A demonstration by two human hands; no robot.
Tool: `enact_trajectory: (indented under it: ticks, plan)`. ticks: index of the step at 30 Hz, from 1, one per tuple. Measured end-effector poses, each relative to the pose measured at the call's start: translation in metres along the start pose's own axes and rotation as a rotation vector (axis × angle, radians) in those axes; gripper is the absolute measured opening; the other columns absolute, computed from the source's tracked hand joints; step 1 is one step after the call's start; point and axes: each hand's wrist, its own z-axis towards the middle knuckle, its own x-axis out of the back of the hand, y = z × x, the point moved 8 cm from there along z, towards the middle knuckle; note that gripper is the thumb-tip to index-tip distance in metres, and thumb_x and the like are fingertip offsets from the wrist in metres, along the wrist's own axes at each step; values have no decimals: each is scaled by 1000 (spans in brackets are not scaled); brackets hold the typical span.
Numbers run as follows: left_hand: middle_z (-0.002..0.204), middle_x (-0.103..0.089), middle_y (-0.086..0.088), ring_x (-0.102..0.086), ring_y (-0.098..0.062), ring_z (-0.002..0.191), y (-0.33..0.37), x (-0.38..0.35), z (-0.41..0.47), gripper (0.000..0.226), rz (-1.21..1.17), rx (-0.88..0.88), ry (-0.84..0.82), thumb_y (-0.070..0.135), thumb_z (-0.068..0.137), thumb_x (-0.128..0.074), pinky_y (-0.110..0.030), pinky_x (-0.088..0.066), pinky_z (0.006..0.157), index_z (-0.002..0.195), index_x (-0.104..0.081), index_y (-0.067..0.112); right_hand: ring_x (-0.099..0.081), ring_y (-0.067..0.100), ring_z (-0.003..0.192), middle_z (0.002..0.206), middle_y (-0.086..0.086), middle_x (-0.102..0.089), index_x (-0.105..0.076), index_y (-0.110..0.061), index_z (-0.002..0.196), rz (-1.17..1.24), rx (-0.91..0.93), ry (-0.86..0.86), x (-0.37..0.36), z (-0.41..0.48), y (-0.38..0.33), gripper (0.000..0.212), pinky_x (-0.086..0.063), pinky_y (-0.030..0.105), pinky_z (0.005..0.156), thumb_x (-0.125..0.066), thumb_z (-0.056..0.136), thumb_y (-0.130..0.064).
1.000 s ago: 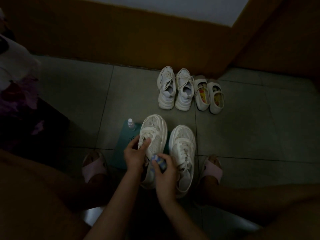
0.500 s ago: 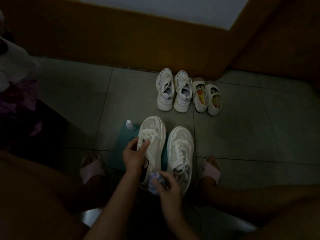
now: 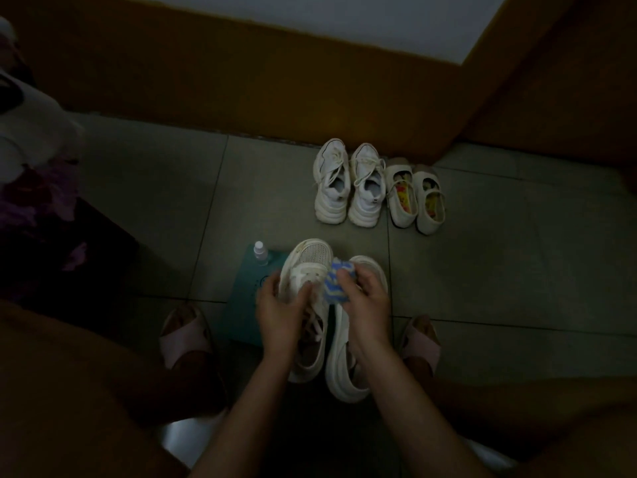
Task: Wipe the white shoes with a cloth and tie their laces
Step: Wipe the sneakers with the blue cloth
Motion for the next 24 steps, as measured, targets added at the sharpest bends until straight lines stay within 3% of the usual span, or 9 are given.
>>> enact_trajectory:
  ticks: [2,4,6,9,12,15,18,22,24]
  plan:
    - [116,-60,3,-55,-8,108,19,6,-3,37,-141,-35,26,24,86,-65,-22,-43,92,121,-58,13,-65,31,102,109,15,-67,-63,-5,110,-4,1,-9,-8,2,-4,36,-53,49,90,-72,80,-21]
    - [109,-66,1,-61,-8,101,37,5,-3,23,-297,-14,-41,21,92,-58,-23,-48,89,112,-63,14,-65,29,101,109,15,-67,-63,-6,109,-31,27,-30,-19,3,-10,38,-54,45,89,-74,77,-24]
    - [100,-68,2,-64,-8,92,46,-3,0,19,-390,58,-161,22,94,-54,-26,-52,81,108,-65,15,-65,28,100,108,15,-67,-62,-3,108,-28,49,-35,-30,2,-17,32,-55,38,87,-72,80,-14]
    - [98,-69,-6,-65,-10,81,53,-13,4,23,-473,149,-297,23,93,-54,-17,-53,64,110,-64,10,-66,25,96,101,13,-69,-65,-10,98,-45,100,-81,-51,-2,-24,15,-53,35,85,-68,83,-9]
    - [100,-69,-8,-67,-9,78,47,-13,11,26,-529,192,-317,20,91,-56,-17,-53,62,114,-62,9,-67,14,92,96,2,-70,-67,-26,89,-118,163,-173,-68,-8,-26,15,-54,27,84,-60,90,-13]
    - [98,-70,-6,-69,-8,77,40,-11,22,20,-534,197,-288,20,89,-60,-21,-55,64,108,-64,13,-63,1,95,106,1,-68,-66,-19,104,-139,156,-212,-69,-10,-24,18,-51,19,87,-51,95,-15]
    - [105,-69,-15,-66,-21,91,46,-4,44,24,-447,81,-183,17,87,-63,-35,-54,82,109,-66,7,-49,10,124,135,3,-53,-50,-15,133,-313,177,-127,-56,0,-9,38,-40,33,107,-52,95,-22]
    - [106,-66,-13,-64,-23,96,76,-18,76,35,-231,-74,-207,20,88,-62,-32,-52,79,121,-61,6,-29,18,140,154,1,-27,-19,-26,148,-799,143,-121,-53,-2,24,85,-30,39,114,-57,79,-59]
    - [113,-64,-13,-63,-24,99,91,-32,91,38,-136,-137,-254,19,88,-62,-32,-54,79,124,-58,8,-18,20,143,158,1,-12,-3,-23,150,-937,79,-151,-54,-1,37,102,-22,38,116,-58,75,-65]
